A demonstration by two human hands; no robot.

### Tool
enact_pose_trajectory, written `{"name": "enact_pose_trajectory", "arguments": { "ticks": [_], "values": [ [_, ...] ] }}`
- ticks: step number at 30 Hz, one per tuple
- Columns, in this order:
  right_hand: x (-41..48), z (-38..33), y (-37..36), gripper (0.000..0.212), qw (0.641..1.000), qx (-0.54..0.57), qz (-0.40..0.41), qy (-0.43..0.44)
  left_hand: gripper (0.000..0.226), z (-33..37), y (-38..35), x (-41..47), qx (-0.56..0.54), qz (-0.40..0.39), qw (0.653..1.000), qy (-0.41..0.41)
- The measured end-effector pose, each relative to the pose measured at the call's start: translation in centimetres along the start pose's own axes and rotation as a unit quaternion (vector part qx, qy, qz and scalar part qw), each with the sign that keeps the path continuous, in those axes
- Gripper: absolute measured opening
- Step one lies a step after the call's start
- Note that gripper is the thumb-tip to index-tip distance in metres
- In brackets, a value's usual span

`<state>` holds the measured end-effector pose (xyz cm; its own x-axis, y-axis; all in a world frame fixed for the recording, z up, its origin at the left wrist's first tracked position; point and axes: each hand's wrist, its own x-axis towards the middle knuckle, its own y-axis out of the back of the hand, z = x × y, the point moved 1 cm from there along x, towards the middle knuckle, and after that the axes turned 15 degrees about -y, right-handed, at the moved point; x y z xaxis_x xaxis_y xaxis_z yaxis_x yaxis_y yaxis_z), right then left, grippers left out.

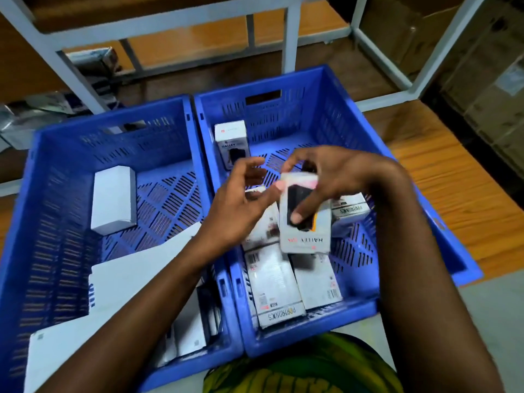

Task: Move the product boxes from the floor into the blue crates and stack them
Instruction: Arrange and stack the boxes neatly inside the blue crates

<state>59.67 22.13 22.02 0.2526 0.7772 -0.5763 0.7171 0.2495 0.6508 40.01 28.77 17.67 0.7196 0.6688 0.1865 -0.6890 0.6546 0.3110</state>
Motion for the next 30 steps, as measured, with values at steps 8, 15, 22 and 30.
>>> {"name": "enact_pose_trajectory", "arguments": {
  "ticks": [8, 15, 22, 30],
  "values": [
    [-0.4, -0.9, -0.3, 0.059, 0.934, 0.343, -0.003, 0.1, 0.063, 1.3, -0.2, 0.8, -0.361, 0.115, 0.923, 0.066],
    [0.7, -0.2, -0.5, 0.092, 0.976, 0.208, 0.04, 0.057, 0.073, 0.1, 2.8, 2.1, 0.047, 0.146, 0.985, -0.076],
    [4.6, -1.6, 3.0, 0.087, 0.967, 0.199, 0.08, 0.139, 0.093, 2.1, 3.4, 8.9, 0.004, 0.057, 0.998, -0.011],
    [8.7, -0.2, 5.7, 0.071, 0.918, 0.233, 0.264, 0.182, 0.044, 0.7, 2.9, 13.8, -0.027, 0.169, 0.985, -0.02]
  ]
}}
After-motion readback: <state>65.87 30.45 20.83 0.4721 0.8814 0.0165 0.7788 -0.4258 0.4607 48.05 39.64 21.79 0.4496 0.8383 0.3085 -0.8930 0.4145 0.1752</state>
